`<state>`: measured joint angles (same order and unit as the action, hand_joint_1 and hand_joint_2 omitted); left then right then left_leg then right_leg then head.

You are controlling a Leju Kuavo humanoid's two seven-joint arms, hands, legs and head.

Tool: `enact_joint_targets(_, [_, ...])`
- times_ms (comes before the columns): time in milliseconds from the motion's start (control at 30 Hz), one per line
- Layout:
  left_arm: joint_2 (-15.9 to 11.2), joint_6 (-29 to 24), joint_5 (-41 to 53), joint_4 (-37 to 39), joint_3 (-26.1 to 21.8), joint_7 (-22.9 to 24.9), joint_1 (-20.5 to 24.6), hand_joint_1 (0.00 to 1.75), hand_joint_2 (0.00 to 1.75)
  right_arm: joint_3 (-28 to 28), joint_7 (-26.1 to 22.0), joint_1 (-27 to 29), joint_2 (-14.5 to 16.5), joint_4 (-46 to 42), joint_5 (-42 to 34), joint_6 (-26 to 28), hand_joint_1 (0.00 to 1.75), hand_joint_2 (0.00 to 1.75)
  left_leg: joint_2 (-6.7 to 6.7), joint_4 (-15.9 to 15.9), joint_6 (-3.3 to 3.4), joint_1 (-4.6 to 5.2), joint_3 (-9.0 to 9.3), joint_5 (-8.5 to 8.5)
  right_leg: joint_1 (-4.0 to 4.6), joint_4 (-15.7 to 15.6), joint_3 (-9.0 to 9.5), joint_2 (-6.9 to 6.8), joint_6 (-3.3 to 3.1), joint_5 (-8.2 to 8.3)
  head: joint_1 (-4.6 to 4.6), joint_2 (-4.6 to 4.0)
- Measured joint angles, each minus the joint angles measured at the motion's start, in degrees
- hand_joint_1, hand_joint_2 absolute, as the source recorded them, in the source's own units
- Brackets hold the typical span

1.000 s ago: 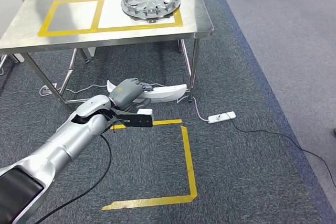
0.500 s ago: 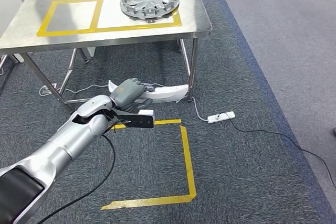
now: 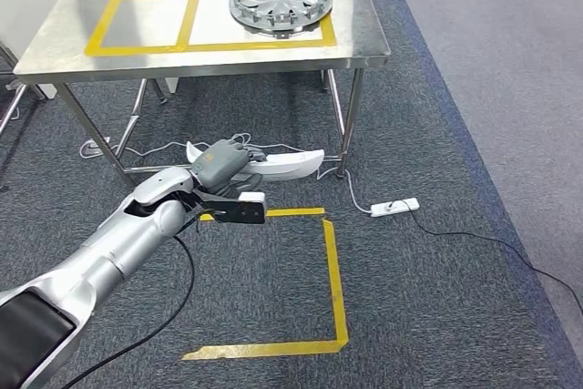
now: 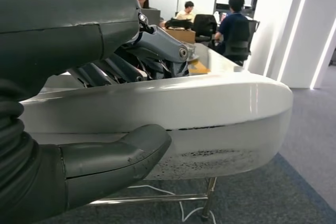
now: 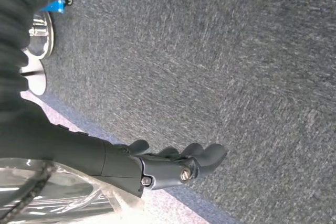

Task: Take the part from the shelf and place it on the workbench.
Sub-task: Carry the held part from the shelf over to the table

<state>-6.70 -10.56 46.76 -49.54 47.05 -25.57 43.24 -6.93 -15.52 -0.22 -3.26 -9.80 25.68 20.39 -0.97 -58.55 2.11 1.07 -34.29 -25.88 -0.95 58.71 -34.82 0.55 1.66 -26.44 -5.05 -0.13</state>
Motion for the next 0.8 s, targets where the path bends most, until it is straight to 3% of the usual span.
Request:
enact_joint_targets(67, [0.0, 0.0, 0.0, 0.0, 0.0, 0.0, 0.0, 1.75, 1.75, 0.0, 0.1, 0.0, 0.0, 0.0, 0.0, 0.0, 0.0, 1.75, -0.11, 0.0, -0.43, 0.01, -0.16, 0.05, 0.01, -0.3, 0.23, 0.0, -0.31, -0.02, -0.03, 0.0])
enact_joint_targets(133, [-0.1, 0.0, 0.0, 0.0, -0.1, 0.0, 0.0, 1.75, 1.75, 0.0, 0.1, 0.0, 0.0, 0.0, 0.0, 0.0, 0.0, 1.75, -0.02, -1.2, -1.08, -0.09, -0.6, -0.99, -0.27, -0.7, 0.42, -0.2, -0.76, 0.16, -0.13, 0.0])
enact_joint_targets(167, [-0.2, 0.0, 0.0, 0.0, -0.1, 0.0, 0.1, 1.75, 1.75, 0.0, 0.1, 0.0, 0.0, 0.0, 0.0, 0.0, 0.0, 1.75, 0.06, -3.3, -1.52, -0.21, -1.5, -2.31, -0.44, -0.8, 0.53, -0.34, -1.0, 0.24, -0.2, 0.0])
enact_joint_targets(233, [-0.2, 0.0, -0.1, 0.0, -0.1, 0.0, 0.0, 1.75, 1.75, 0.0, 0.1, 0.0, 0.0, 0.0, 0.0, -0.1, 0.0, 1.75, 0.24, -10.5, -2.32, -0.71, -4.72, -5.88, -0.56, -0.9, 0.62, -0.58, -1.24, 0.23, -0.36, 0.0])
enact_joint_targets(300, [-0.3, -0.1, -0.1, 0.2, 0.0, -0.1, -0.2, 1.75, 1.75, 0.0, 0.1, 0.0, 0.0, 0.0, 0.0, -0.2, 0.0, 1.75, 0.3, -15.9, -2.82, -1.22, -7.36, -7.41, -0.65, -0.9, 0.67, -0.73, -1.22, 0.18, -0.35, 0.0])
enact_joint_targets(333, [-0.3, -0.1, -0.1, 0.2, 0.0, -0.2, -0.3, 1.75, 1.75, 0.0, 0.1, 0.0, 0.0, 0.0, 0.0, -0.2, 0.0, 1.75, 0.34, -15.8, -2.98, -1.42, -7.36, -6.55, -0.73, -0.8, 0.73, -0.76, -1.16, 0.14, -0.35, 0.0])
enact_joint_targets(367, [-0.3, -0.1, -0.1, 0.3, 0.0, -0.2, -0.4, 1.75, 1.75, 0.0, 0.1, 0.0, 0.0, 0.0, 0.0, -0.2, 0.0, 1.75, 0.46, -13.3, -3.07, -1.59, -6.27, -4.71, -0.82, -0.8, 0.84, -0.79, -1.04, 0.07, -0.36, 0.0])
enact_joint_targets(400, [-0.4, -0.1, -0.1, 0.3, 0.0, -0.2, -0.4, 1.75, 1.75, 0.0, 0.1, 0.0, 0.0, 0.0, 0.0, -0.2, 0.0, 1.75, 0.7, -9.3, -3.09, -1.7, -4.45, -2.44, -0.9, -0.8, 0.98, -0.82, -0.86, -0.05, -0.37, 0.0])
enact_joint_targets(467, [-0.4, -0.2, -0.2, 0.3, -0.1, -0.2, -0.2, 1.75, 1.75, 0.0, 0.0, 0.0, 0.0, 0.0, 0.0, -0.2, 0.0, 1.75, 1.2, -2.4, -2.87, -1.54, -1.21, 0.13, -0.82, -0.7, 1.12, -0.93, -0.24, -0.26, -0.33, 0.0])
enact_joint_targets(500, [-0.4, -0.2, -0.2, 0.3, -0.1, -0.2, -0.2, 1.75, 1.75, 0.0, 0.0, 0.0, 0.0, 0.0, 0.0, -0.3, 0.0, 1.75, 1.31, -0.8, -2.61, -1.4, -0.51, 0.39, -0.75, -0.7, 1.12, -1.01, 0.12, -0.29, -0.29, 0.0])
enact_joint_targets(633, [-0.4, -0.2, -0.3, 0.4, -0.1, -0.2, -0.1, 1.75, 1.75, 0.0, 0.0, 0.0, 0.0, 0.0, 0.0, -0.3, 0.0, 1.75, 1.0, 0.1, -0.87, -1.27, -0.37, 0.45, -0.88, -0.4, 0.78, -1.24, 1.45, -0.82, -0.19, 0.0])
enact_joint_targets(700, [-0.4, -0.3, -0.4, 0.4, -0.1, -0.3, 0.1, 1.75, 1.75, 0.0, -0.1, 0.0, 0.0, 0.0, 0.0, -0.3, 0.0, 1.75, 0.84, 0.5, -0.1, -1.37, -0.23, 0.68, -0.85, 4.5, -1.63, -1.01, 1.63, -3.62, 0.1, 0.0])
enact_joint_targets(767, [-0.3, -0.3, -0.4, 0.5, -0.1, -0.3, 0.0, 1.75, 1.75, 0.0, -0.2, 0.0, 0.0, 0.0, 0.0, -0.3, 0.0, 1.75, 0.63, 0.5, 0.28, -1.11, -0.27, 0.67, -0.67, 12.7, -5.64, -0.79, 1.58, -6.98, 0.33, 0.0])
enact_joint_targets(800, [-0.3, -0.2, -0.4, 0.5, 0.0, -0.3, -0.1, 1.75, 1.75, 0.0, -0.2, 0.1, 0.0, 0.0, 0.0, -0.3, 0.0, 1.75, 0.51, 0.5, 0.36, -0.93, -0.25, 0.64, -0.61, 15.5, -7.12, -0.75, 1.5, -7.62, 0.35, 0.0])
